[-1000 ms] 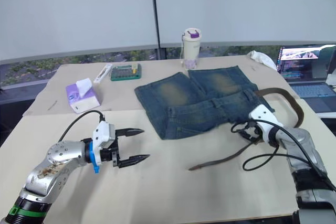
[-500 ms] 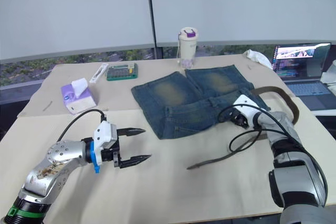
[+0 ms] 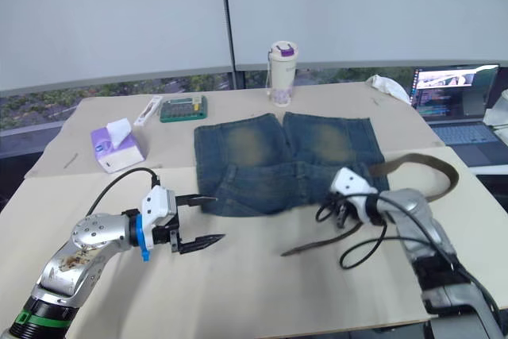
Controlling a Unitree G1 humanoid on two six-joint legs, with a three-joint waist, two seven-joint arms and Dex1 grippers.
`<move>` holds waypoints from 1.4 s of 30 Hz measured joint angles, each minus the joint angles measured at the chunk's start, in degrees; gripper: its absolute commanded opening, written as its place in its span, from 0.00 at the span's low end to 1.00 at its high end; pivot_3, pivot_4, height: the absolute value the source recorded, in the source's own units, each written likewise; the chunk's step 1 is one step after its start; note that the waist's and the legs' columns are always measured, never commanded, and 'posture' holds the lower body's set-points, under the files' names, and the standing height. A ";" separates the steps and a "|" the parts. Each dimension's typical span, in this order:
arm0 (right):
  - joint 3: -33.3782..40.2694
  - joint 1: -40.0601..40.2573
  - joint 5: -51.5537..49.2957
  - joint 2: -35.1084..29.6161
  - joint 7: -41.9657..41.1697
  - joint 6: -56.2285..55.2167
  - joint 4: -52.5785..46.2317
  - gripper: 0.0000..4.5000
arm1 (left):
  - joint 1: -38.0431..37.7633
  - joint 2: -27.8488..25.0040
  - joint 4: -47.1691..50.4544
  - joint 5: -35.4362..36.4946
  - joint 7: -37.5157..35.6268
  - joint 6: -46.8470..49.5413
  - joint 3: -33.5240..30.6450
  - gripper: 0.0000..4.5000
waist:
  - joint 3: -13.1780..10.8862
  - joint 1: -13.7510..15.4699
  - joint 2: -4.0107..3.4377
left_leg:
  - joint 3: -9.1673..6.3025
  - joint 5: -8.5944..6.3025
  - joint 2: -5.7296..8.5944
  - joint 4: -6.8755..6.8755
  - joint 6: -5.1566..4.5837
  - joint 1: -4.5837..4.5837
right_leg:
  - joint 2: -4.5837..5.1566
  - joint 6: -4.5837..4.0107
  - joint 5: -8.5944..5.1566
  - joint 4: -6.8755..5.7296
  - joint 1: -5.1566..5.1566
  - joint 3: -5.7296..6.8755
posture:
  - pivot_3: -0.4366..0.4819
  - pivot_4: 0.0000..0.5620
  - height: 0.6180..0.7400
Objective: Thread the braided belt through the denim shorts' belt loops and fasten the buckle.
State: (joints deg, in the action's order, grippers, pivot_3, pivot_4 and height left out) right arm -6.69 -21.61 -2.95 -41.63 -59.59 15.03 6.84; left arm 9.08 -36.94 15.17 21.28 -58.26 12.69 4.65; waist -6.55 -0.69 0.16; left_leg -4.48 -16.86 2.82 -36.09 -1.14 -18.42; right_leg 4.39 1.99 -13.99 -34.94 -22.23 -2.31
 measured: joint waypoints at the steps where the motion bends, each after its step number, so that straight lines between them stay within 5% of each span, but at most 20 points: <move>1: -0.09 2.62 -0.66 -0.94 -0.29 2.59 -5.13 0.01 | 0.10 0.07 0.02 -0.13 -0.22 -0.09 0.43 1.00 | -0.01 0.05 -0.01 | 0.00 0.00 0.01 0.01 0.00 -0.02 | 0.00 0.00 0.00 0.02 0.00 0.01 | 0.48 0.27 1.00; 5: -1.23 11.37 -1.20 -5.27 -1.40 8.05 -20.36 0.01 | 0.41 0.10 -0.12 -0.85 -0.74 -0.02 1.04 1.00 | -0.05 0.77 0.06 | -0.02 0.00 0.09 -0.06 0.00 -0.04 | 0.01 0.03 -0.02 0.07 0.02 0.10 | 0.48 0.27 1.00; 10: -0.36 14.44 -1.24 -8.31 -0.66 8.67 -24.53 0.01 | 0.65 0.20 -0.11 -0.87 -1.14 0.02 1.12 1.00 | -0.09 1.06 0.13 | 0.00 0.00 0.14 -0.15 0.00 -0.01 | -0.01 0.05 -0.03 0.08 0.06 0.11 | 0.48 0.27 1.00; 15: 5.95 13.46 -8.49 -7.22 0.06 13.47 -26.59 0.41 | 1.02 0.80 -0.54 -0.93 -1.96 -0.16 2.33 1.00 | -0.17 1.25 0.21 | 0.00 0.00 0.16 -0.15 0.00 -0.05 | 0.01 0.05 -0.03 0.07 0.04 0.10 | 0.48 0.27 1.00; 21: 18.94 21.11 -17.78 -14.46 -5.00 19.49 -32.39 0.86 | 1.04 0.57 -0.73 -0.96 -3.42 -0.19 3.26 1.00 | -0.19 1.76 0.25 | -0.02 0.00 0.15 -0.18 -0.01 -0.08 | 0.03 0.05 -0.03 0.14 0.10 0.13 | 0.48 0.27 1.00; 26: 23.01 32.81 -20.82 -17.87 -9.08 20.11 -38.54 0.86 | 0.81 -0.13 -0.35 -0.97 -5.18 -0.06 4.26 1.00 | -0.29 1.37 0.41 | 0.01 -0.01 0.03 -0.17 -0.03 -0.06 | -0.01 0.09 -0.05 0.09 0.11 0.11 | 0.48 0.27 1.00; 33: 11.46 32.56 -12.35 -13.31 -1.19 13.10 -38.56 0.86 | 1.80 -0.11 1.57 -1.38 -5.49 1.13 6.07 1.00 | -0.34 1.34 0.43 | 0.06 -0.01 0.11 -0.24 -0.02 -0.05 | -0.05 0.14 -0.08 0.06 0.09 0.15 | 0.48 0.27 1.00; 42: 7.03 29.98 -6.99 -11.27 2.76 7.78 -34.15 0.22 | 3.94 -0.05 1.57 -1.48 -5.72 1.48 6.52 1.00 | -0.34 1.37 0.43 | 0.03 -0.01 0.17 -0.28 -0.01 -0.05 | -0.01 0.14 -0.07 0.06 0.11 0.14 | 0.48 0.27 1.00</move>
State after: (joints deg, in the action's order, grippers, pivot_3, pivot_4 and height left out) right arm 0.34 8.38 -9.94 -52.90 -56.83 22.81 -27.31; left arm 13.02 -37.00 16.74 19.80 -63.98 14.17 11.17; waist -6.89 0.68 0.59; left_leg -4.45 -16.86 2.99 -36.37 -1.16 -18.47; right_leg 4.38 2.13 -14.06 -34.88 -22.12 -2.18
